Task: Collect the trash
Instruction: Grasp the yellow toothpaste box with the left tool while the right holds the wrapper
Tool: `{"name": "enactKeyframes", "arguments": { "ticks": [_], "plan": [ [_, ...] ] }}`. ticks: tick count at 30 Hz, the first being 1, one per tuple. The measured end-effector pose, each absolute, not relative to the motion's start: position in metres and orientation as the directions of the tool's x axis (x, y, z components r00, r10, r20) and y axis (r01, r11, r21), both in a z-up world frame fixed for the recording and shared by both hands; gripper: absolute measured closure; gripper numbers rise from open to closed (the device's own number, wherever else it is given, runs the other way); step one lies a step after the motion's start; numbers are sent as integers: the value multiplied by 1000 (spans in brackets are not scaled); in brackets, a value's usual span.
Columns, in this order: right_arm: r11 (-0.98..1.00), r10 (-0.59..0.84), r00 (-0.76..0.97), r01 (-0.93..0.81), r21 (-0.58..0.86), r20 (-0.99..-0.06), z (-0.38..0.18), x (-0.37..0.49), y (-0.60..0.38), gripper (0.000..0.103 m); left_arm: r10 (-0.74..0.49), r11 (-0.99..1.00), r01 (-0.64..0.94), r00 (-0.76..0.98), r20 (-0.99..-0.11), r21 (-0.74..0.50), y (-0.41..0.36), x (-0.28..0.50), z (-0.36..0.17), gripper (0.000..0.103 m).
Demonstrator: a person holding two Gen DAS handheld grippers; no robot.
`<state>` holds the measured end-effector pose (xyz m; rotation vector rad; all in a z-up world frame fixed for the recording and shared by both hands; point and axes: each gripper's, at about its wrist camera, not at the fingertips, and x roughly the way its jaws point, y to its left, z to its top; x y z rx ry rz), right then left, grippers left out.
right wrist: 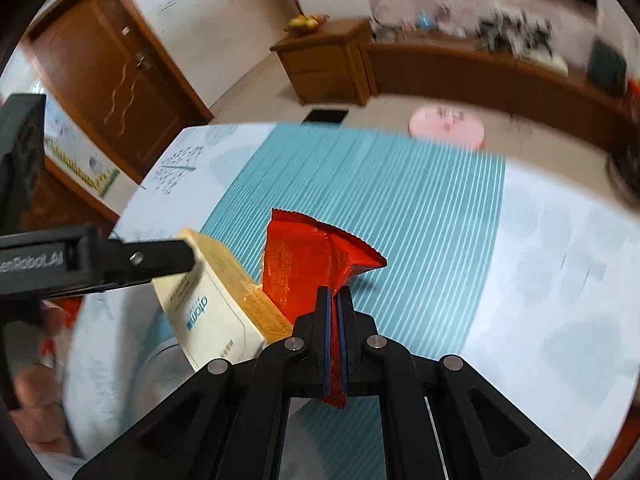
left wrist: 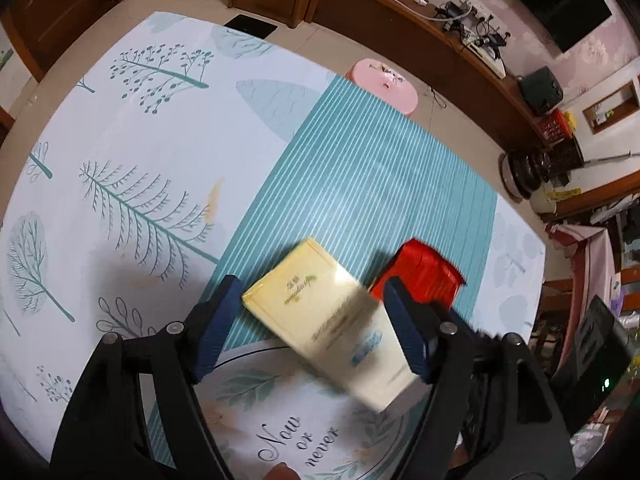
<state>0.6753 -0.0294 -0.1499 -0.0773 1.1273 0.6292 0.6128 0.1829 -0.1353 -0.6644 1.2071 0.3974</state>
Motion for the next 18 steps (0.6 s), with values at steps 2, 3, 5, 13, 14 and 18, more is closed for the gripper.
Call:
{"name": "enactKeyframes", "arguments": {
  "ticks": [2, 3, 5, 13, 14, 18],
  "plan": [
    [833, 437, 263, -479, 277, -860, -153, 663, -27, 100, -60, 752, -612, 305, -950, -244, 181, 612, -139, 32],
    [836, 440, 255, -467, 289, -861, -153, 659, -26, 100, -59, 753, -613, 298, -953, -239, 180, 610, -142, 32],
    [846, 441, 237, -431, 314, -866, -158, 646, -24, 100, -54, 751, -620, 286, -957, -227, 179, 606, -144, 32],
    [871, 446, 207, -324, 369, -871, -170, 600, -36, 100, -29, 782, -601, 232, -972, -167, 160, 583, -158, 32],
    [872, 447, 206, -316, 373, -871, -169, 596, -40, 100, -33, 783, -600, 225, -974, -165, 158, 581, -160, 32],
    [876, 452, 201, -284, 390, -869, -171, 582, -49, 100, -54, 787, -595, 197, -979, -164, 143, 570, -174, 32]
  ]
}}
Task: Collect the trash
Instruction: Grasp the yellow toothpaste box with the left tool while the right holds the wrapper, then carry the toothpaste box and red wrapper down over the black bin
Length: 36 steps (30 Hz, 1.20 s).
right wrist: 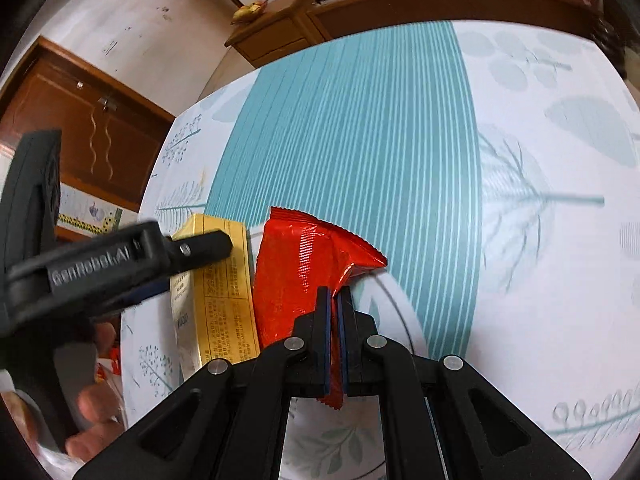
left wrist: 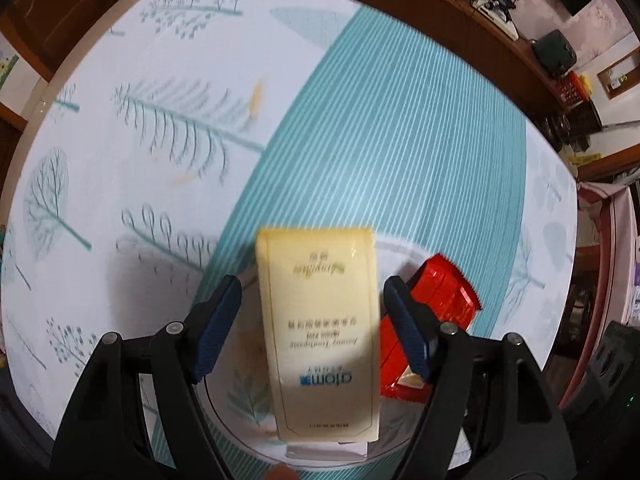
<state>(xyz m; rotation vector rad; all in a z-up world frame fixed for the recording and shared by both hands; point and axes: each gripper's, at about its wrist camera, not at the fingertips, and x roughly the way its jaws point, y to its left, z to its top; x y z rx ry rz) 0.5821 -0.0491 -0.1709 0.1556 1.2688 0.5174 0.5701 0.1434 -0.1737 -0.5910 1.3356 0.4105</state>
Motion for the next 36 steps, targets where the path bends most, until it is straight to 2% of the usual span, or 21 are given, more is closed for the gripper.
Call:
{"name": "enactKeyframes", "arguments": {
  "ticks": [8, 10, 21, 28, 36],
  "plan": [
    [879, 446, 208, -286, 382, -870, -173, 570, -52, 100, -49, 809, -570, 176, -983, -142, 119, 550, -187, 33],
    [881, 443, 210, -285, 379, -872, -171, 570, -54, 100, -22, 810, -574, 173, -985, -119, 114, 544, -185, 56],
    [899, 417, 275, -269, 347, -867, -139, 505, -87, 100, -37, 865, -476, 254, -967, -158, 80, 495, -151, 56],
    [917, 384, 341, -252, 310, -858, -110, 430, -84, 100, -77, 903, -385, 287, -955, -189, 101, 396, -116, 56],
    [943, 332, 448, -159, 292, -830, -72, 290, -76, 100, -127, 953, -220, 339, -932, -210, 116, 268, -71, 56]
  ]
}}
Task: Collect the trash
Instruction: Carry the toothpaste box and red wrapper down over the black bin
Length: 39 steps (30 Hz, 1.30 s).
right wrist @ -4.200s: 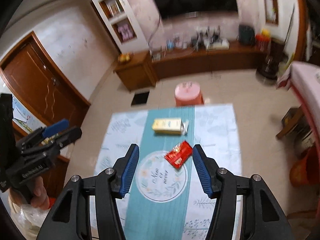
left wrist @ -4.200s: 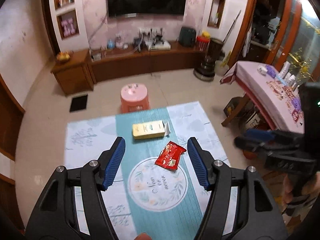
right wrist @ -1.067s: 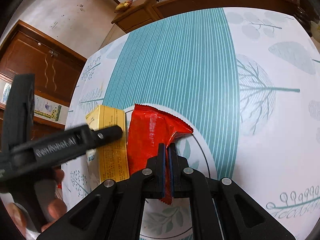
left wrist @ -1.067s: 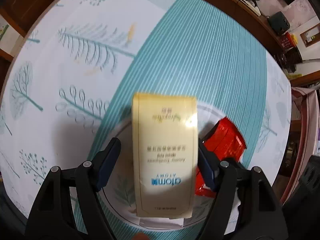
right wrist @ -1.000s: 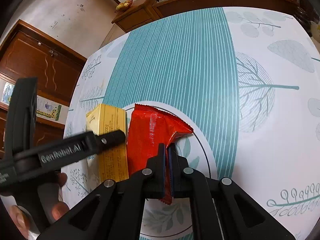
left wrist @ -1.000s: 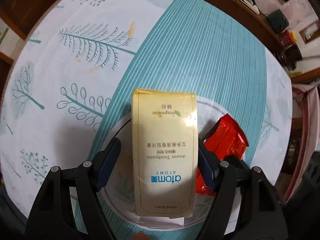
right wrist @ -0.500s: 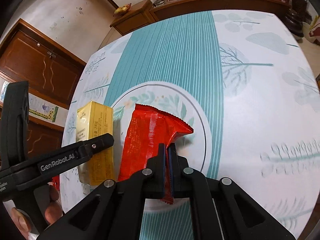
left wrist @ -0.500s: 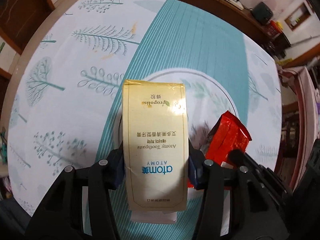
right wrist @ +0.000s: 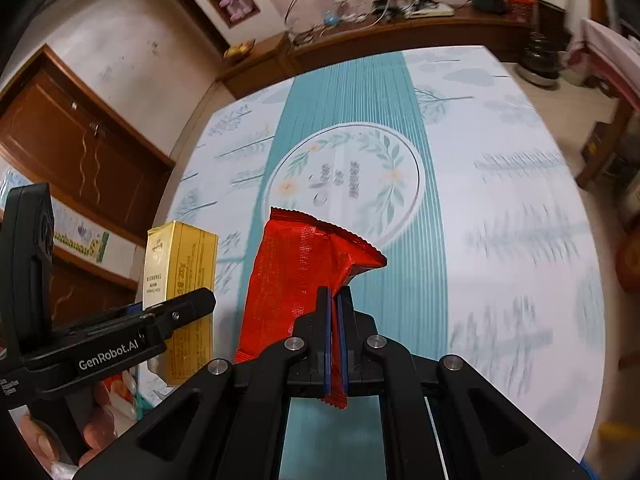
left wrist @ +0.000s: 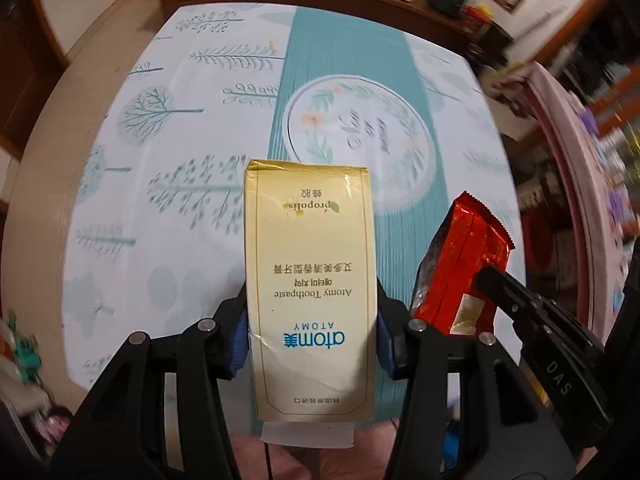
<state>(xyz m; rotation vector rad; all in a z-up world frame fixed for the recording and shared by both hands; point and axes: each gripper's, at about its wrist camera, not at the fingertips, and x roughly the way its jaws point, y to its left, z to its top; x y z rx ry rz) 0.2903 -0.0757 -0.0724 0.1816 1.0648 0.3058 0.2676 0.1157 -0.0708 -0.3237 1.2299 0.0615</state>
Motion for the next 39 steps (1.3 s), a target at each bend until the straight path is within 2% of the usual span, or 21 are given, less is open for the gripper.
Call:
{"name": "enactKeyframes", "arguments": {
  "ticks": [9, 18, 25, 39],
  "plan": [
    [957, 273, 486, -49, 286, -830, -60, 134, -58, 100, -170, 981, -30, 350, -921, -192, 117, 147, -42, 56],
    [978, 198, 400, -20, 207, -895, -84, 59, -47, 100, -221, 974, 15, 279, -935, -226, 115, 86, -82, 56],
    [982, 179, 274, 6, 188, -945, -163, 30, -58, 100, -181, 983, 37, 226, -957, -177, 94, 56, -155, 56],
    [992, 117, 143, 29, 123, -983, -392, 16, -86, 100, -129, 991, 55, 168, -977, -122, 52, 26, -362, 56]
  ]
}}
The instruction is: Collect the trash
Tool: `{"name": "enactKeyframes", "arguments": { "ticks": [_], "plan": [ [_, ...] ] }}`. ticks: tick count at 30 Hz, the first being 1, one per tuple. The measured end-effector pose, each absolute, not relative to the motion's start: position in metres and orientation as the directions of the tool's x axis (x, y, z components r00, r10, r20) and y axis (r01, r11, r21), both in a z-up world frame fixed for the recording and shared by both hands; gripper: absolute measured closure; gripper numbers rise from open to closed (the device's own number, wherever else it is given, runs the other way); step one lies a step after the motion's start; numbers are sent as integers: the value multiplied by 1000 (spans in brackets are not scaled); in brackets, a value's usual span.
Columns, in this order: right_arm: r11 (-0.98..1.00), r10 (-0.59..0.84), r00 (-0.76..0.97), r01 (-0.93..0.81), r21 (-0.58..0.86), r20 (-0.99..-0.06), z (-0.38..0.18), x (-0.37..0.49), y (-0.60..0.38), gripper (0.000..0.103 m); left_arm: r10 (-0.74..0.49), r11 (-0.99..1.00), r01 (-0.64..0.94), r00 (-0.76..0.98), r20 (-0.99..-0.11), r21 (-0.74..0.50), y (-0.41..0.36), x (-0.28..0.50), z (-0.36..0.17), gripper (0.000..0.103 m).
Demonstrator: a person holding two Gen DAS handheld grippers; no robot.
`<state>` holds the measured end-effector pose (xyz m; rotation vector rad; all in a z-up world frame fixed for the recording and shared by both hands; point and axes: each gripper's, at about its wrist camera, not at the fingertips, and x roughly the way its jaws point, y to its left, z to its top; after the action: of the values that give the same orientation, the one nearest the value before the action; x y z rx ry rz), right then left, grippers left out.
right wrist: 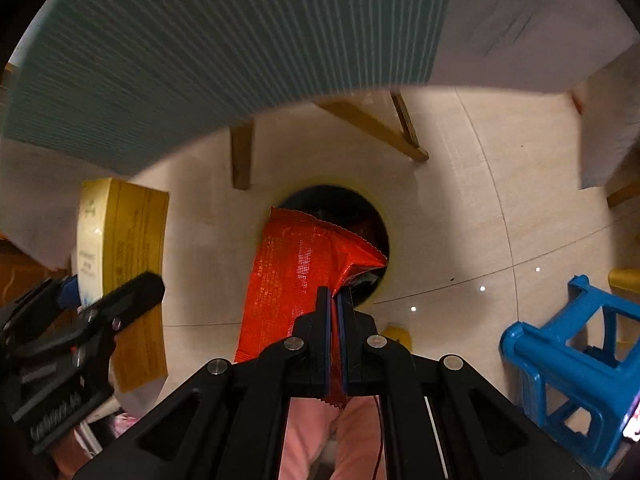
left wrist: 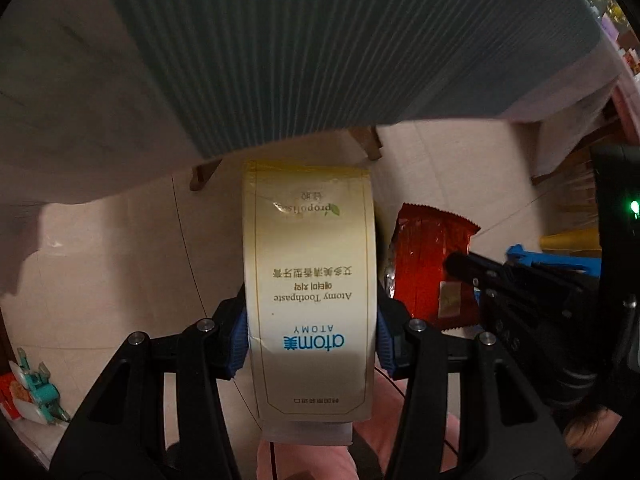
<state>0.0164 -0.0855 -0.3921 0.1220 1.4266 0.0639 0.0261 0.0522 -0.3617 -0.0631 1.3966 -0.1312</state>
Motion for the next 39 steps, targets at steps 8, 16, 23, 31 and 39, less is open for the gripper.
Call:
{"name": "enactKeyframes", "arguments": {
  "ticks": [8, 16, 23, 31, 39],
  "plan": [
    [985, 162, 98, 50, 168, -982, -494, 31, -94, 98, -122, 992, 20, 123, -985, -121, 55, 31, -449, 55],
    [971, 222, 132, 58, 231, -966, -517, 36, -95, 65, -141, 990, 19, 110, -984, -140, 55, 36, -479, 31],
    [973, 215, 161, 49, 225, -963, -505, 44, -102, 65, -152, 988, -4, 128, -980, -154, 52, 36, -472, 30],
    [977, 207, 169, 25, 214, -964, -469, 31, -95, 65, -161, 986, -10, 150, -975, -164, 54, 26, -424, 30],
    [975, 218, 184, 5, 223, -958, -380, 17, -92, 65, -161, 985, -39, 179, -971, -170, 62, 16, -331, 30]
  ]
}}
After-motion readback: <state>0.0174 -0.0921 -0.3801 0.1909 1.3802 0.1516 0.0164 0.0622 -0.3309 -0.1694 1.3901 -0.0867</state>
